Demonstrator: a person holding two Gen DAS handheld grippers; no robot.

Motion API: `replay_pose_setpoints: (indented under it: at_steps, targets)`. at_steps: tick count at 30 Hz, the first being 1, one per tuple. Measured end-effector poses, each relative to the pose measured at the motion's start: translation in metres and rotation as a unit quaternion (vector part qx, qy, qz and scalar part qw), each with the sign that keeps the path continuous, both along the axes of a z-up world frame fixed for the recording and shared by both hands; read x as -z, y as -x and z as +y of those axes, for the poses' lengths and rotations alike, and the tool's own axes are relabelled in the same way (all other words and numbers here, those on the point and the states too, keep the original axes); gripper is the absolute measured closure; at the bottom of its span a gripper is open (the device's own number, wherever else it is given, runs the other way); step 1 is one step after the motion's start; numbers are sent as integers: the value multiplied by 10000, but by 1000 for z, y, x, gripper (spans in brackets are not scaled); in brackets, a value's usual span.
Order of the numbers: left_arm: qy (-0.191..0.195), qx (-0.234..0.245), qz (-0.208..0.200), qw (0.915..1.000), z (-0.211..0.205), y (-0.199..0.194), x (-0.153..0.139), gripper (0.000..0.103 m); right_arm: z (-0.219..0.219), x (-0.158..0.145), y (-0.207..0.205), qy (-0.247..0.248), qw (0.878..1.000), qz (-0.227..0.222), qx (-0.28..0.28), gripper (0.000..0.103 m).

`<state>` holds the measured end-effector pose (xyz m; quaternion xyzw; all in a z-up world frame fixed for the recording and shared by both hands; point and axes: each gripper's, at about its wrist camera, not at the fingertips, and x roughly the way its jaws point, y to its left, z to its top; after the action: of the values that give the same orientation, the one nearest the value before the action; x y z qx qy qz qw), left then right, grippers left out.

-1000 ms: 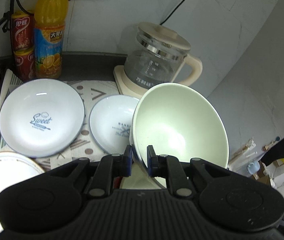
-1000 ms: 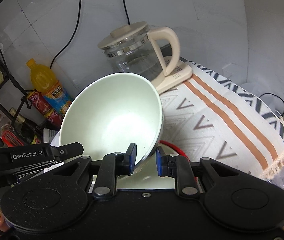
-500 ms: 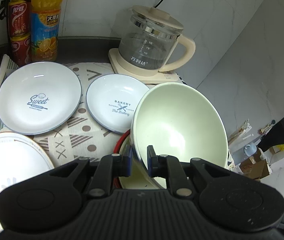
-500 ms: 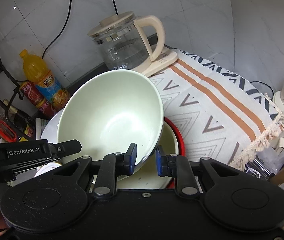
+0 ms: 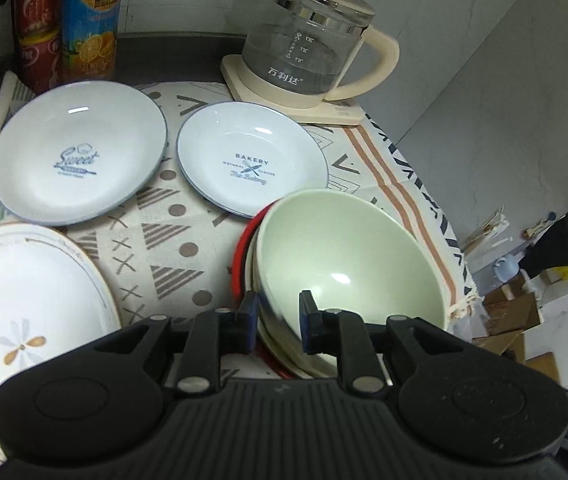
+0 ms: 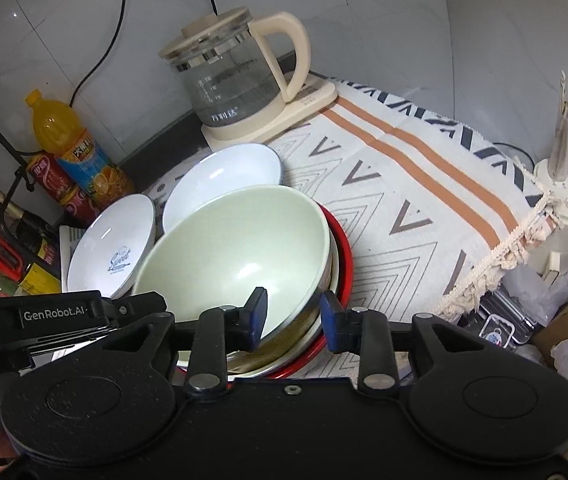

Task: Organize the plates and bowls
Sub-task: 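Open both tools to release the small green bowl, then move both open tools toward the white 'Sweet' plate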

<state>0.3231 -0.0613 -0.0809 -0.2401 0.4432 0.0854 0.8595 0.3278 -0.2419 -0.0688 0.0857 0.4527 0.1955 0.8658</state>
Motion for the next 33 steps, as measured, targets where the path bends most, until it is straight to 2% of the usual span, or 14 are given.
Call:
replay_pose_setpoints:
  at_steps: [3,5,7,11,15,18,20,23,26,33]
  targets:
    - [-7,-50,-93,9999,3,2,-6,73,1,-6,-1,2,10000,-68,45,70]
    - [-24,-119,-147,9998,6,3,-9,64,4,-10,0,9,9999,-130,53,64]
    - [-55,-172,-195,9996,10,6,-13,61,7,-14,2,32,9998,-206,59,59]
    - [-95,-345,-163,9992,22,13,-16,51,20,-25,8,83,9991,-422,-8,59]
    - [-192,-519,-236,9982,36,24,-23,47,41,-28,9,82,9987,-429,-266,59]
    - [-229,-715,-269,9968,49,33,-28,37,58,-28,13,76,9981,-399,-464,58]
    - [-257,-858,-276,9956,58,41,-30,30,70,-28,16,56,9971,-388,-653,51]
    - [-247,-1077,-211,9937,73,52,-31,22,87,-29,20,9,9956,-334,-880,46]
    - [-220,-1312,-141,9910,86,67,-31,18,103,-28,25,19,9929,-285,-1152,43]
    - [-213,-1812,29,9832,111,103,-23,17,131,-22,39,64,9853,-154,-1703,33]
